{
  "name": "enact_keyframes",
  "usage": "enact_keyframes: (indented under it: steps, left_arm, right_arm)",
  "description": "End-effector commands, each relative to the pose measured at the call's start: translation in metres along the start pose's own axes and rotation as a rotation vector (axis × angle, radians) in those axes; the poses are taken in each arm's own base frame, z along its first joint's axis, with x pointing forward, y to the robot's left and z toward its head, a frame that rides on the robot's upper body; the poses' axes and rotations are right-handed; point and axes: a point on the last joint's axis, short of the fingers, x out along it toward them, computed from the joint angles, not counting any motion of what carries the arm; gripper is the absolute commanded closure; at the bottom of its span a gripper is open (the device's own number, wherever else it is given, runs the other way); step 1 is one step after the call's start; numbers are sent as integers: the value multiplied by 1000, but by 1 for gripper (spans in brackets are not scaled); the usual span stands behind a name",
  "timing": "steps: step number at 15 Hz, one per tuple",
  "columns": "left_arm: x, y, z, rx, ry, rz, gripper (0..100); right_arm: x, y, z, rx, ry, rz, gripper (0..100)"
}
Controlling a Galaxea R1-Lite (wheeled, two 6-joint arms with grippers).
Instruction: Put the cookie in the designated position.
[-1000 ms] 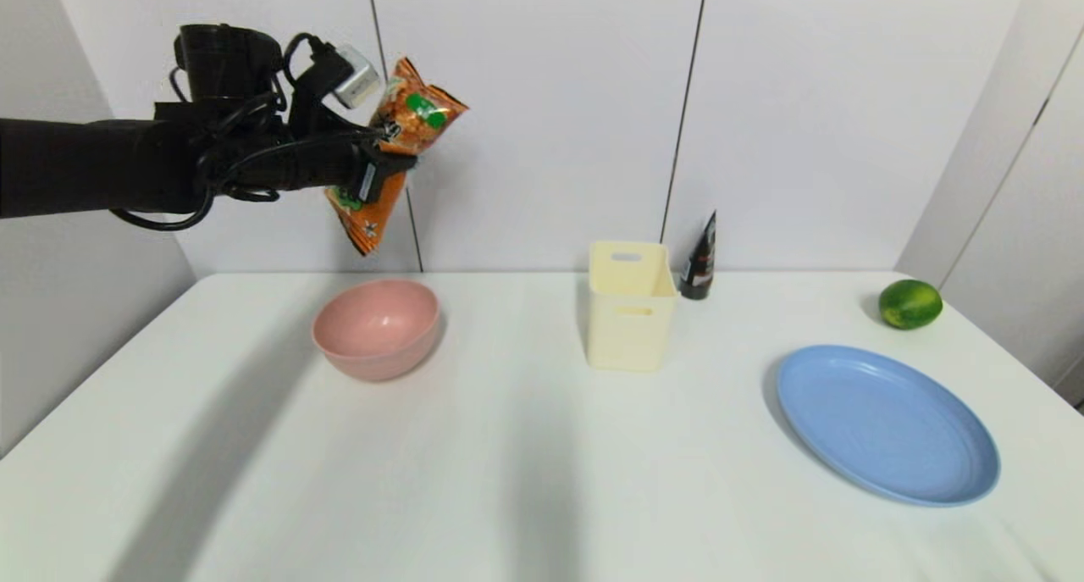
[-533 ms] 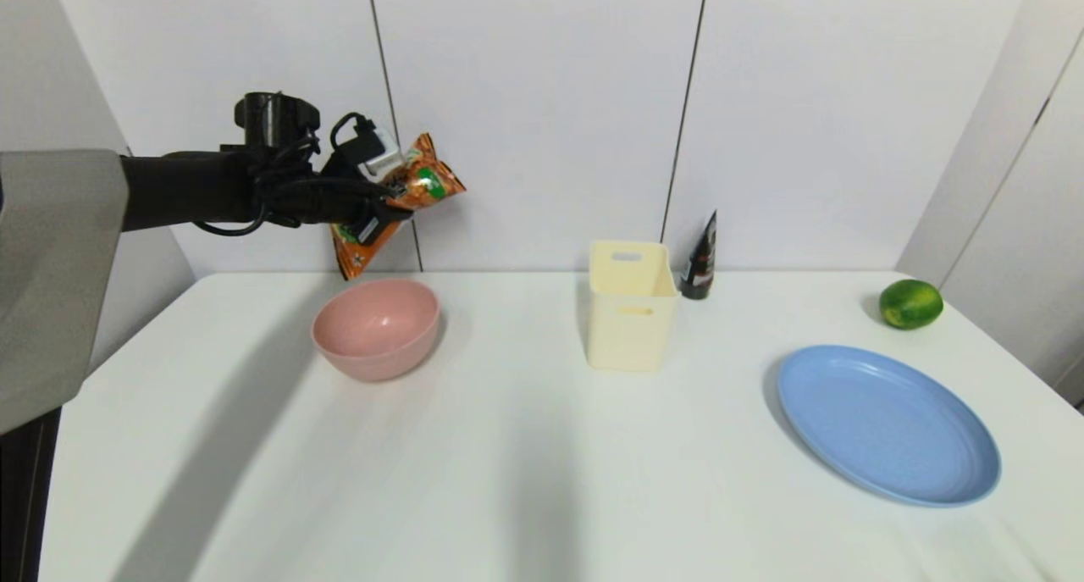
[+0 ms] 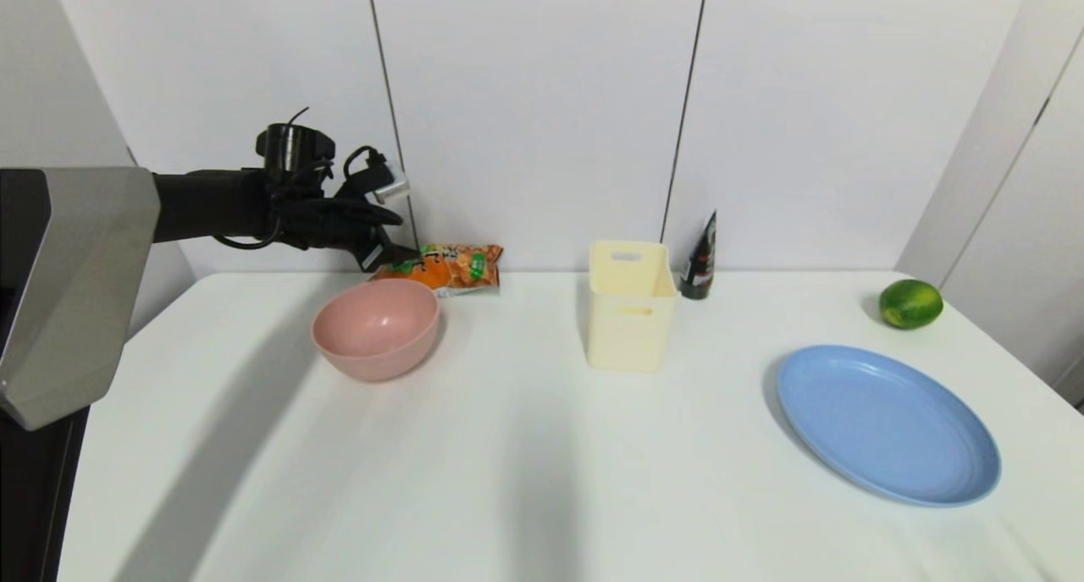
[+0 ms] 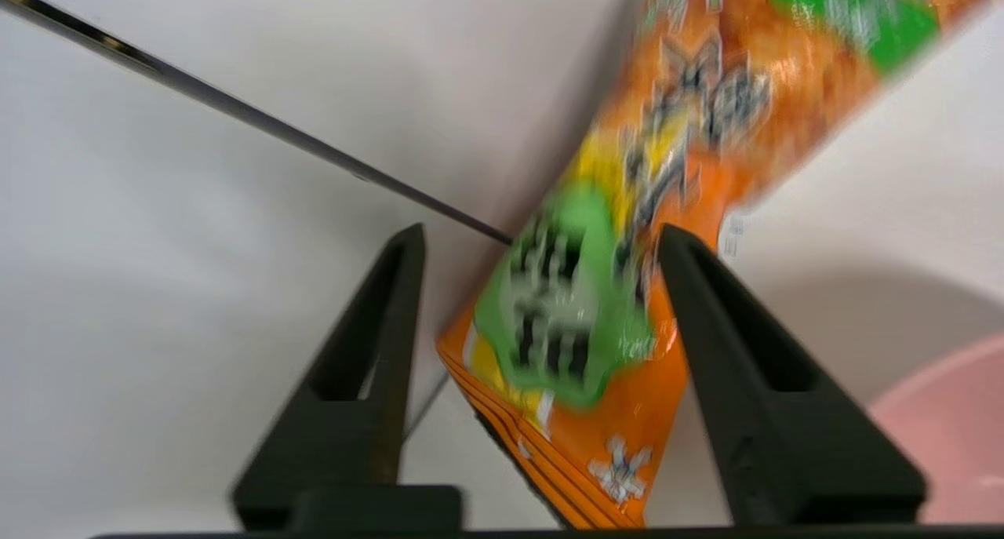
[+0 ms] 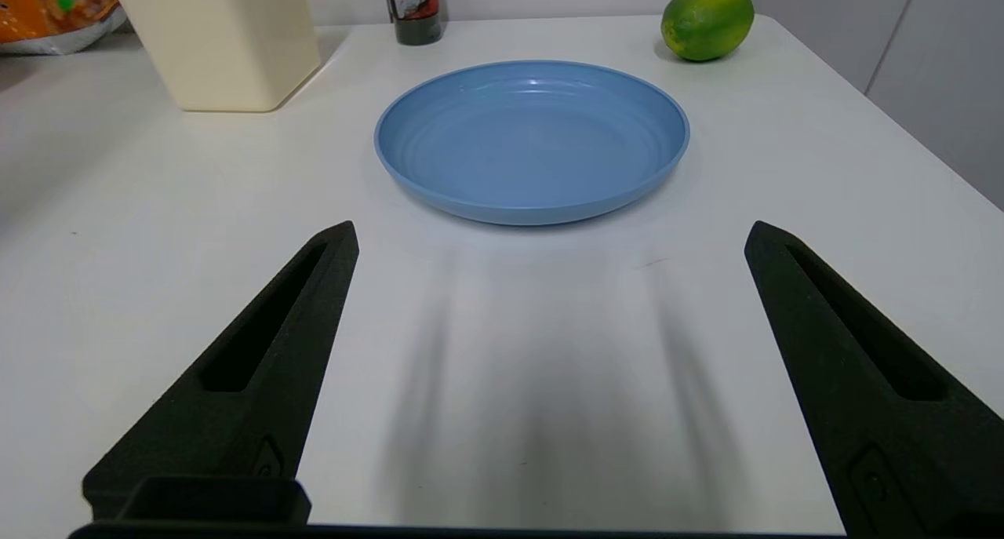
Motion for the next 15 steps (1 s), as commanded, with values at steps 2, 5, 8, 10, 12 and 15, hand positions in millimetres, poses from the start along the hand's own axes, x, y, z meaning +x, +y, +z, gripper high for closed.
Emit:
enact_keyframes:
  steps: [2, 5, 8, 10, 12, 15]
  left_arm:
    - [-43, -5, 21, -71, 60, -71, 0]
    - [-98, -23, 40, -202, 171, -191, 0]
    - [-157, -49, 55, -370, 267, -264, 0]
    - [-189, -69, 57, -464, 285, -257, 0]
    - [-227, -96, 58, -572, 257, -202, 0]
    - [-264, -136, 48, -671, 112, -72, 0]
  right_arm:
    - [0, 0, 0, 0, 2, 1, 0]
    - [0, 0, 0, 0, 2, -1, 0]
    - [0, 0, 0, 0, 2, -1, 0]
    - [0, 0, 0, 0, 2, 1, 0]
    - [0, 0, 0, 0, 2, 1, 0]
    - [0, 0, 0, 0, 2, -1, 0]
